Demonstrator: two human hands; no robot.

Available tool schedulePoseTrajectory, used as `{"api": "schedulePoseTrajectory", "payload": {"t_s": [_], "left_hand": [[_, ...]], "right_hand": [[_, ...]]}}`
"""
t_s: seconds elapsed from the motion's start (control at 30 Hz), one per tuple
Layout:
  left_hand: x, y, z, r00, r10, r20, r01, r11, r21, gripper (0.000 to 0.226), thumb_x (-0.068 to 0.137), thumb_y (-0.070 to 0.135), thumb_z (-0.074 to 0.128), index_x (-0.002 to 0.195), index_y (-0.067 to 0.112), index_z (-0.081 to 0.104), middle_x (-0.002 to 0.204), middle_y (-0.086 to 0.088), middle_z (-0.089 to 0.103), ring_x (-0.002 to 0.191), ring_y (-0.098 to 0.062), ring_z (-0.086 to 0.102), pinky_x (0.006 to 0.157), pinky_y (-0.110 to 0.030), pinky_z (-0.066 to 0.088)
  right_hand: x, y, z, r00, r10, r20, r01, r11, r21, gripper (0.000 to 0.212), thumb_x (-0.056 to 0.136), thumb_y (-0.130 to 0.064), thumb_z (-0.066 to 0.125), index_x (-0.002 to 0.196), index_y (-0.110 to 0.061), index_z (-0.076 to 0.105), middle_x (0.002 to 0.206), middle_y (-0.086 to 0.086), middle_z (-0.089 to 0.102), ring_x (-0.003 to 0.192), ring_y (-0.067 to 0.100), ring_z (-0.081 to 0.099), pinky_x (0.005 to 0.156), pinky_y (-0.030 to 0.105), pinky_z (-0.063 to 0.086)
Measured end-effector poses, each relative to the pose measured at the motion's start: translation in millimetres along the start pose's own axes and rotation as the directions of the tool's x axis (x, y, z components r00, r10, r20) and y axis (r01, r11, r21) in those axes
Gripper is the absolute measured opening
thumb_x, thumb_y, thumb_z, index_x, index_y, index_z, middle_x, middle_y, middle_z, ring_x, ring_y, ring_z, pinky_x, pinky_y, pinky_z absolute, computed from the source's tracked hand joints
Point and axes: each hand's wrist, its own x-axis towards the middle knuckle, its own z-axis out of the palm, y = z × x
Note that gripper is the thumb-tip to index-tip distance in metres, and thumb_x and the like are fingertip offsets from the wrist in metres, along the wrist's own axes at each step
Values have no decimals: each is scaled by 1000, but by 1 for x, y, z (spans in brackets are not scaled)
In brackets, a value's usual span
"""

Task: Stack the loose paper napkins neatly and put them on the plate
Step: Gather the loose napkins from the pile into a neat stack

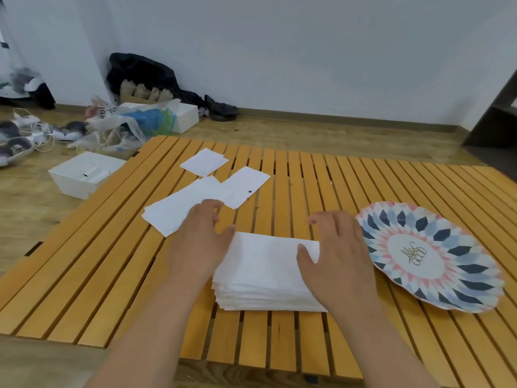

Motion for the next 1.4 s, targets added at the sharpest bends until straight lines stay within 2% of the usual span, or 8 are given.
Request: {"api": "schedulePoseTrajectory", "payload": {"t_s": [0.13, 0.23, 0.33, 0.77, 1.03, 1.13, 1.27, 1.4], "left_hand": [[16, -21, -11, 987, 15, -162, -2, 997, 76, 32, 87, 20, 63, 118, 24, 58, 108, 5, 57, 97, -17, 55, 66, -33, 48], [28, -46, -8, 991, 4, -136, 27, 973, 229, 29, 89, 19, 62, 117, 21, 60, 118, -2, 59, 108, -23, 53, 66, -34, 45], [36, -67, -1, 998, 0, -69, 25, 936, 352, 29, 89, 26, 62, 117, 19, 62, 119, -7, 60, 109, -28, 52, 69, -39, 46], [44, -84, -2, 988, 65, -138, -15, 943, 333, 15, 92, 17, 56, 95, 14, 71, 100, -4, 68, 90, -26, 60, 60, -38, 51], [44, -55, -32, 938, 128, -322, -16, 944, 329, 19, 97, 22, 47, 107, 10, 59, 75, -6, 61, 61, -25, 50, 48, -25, 29], [43, -19, -61, 921, 105, -376, -36, 982, 187, 21, 98, 24, 46, 108, 10, 58, 84, -10, 62, 72, -29, 53, 59, -32, 35], [27, 32, -95, 981, 13, -192, -90, 913, -398, 11, 97, 24, 51, 95, 22, 62, 90, 3, 68, 79, -15, 59, 68, -31, 47], [-17, 60, -97, 983, 94, 157, 30, 763, -646, 11, 88, 29, 59, 88, 23, 68, 77, 4, 69, 69, -8, 60, 62, -23, 46]], "right_hand": [[-9, -23, 8, 969, -232, 80, 233, 973, 4, 19, 84, -27, 66, 102, -23, 62, 104, -5, 58, 97, 15, 54, 76, 30, 51], [-17, -26, 19, 931, -242, 272, 230, 970, 75, 20, 95, -29, 51, 112, -23, 59, 115, -6, 55, 108, 16, 49, 88, 32, 48], [-17, -22, 20, 931, -244, 273, 216, 968, 129, 22, 98, -30, 45, 116, -25, 57, 118, -8, 53, 110, 14, 45, 87, 27, 41], [-12, -23, 14, 912, -241, 331, 201, 968, 151, 24, 98, -32, 43, 119, -27, 55, 122, -11, 50, 113, 10, 40, 84, 19, 31], [-12, -21, 13, 913, -218, 345, 170, 972, 163, 26, 99, -34, 41, 123, -30, 52, 126, -15, 47, 117, 6, 37, 93, 19, 33], [-12, -16, 14, 924, -196, 329, 133, 970, 204, 27, 98, -37, 44, 123, -31, 52, 124, -18, 47, 117, 2, 38, 96, 18, 34], [-7, -12, 6, 965, -30, 262, -87, 901, 425, 26, 95, -42, 48, 120, -37, 51, 117, -26, 48, 108, -8, 45, 84, 12, 38], [7, -9, -14, 886, 255, 387, -464, 462, 756, 19, 90, -45, 53, 109, -43, 53, 113, -20, 61, 99, -7, 59, 83, 24, 49]]}}
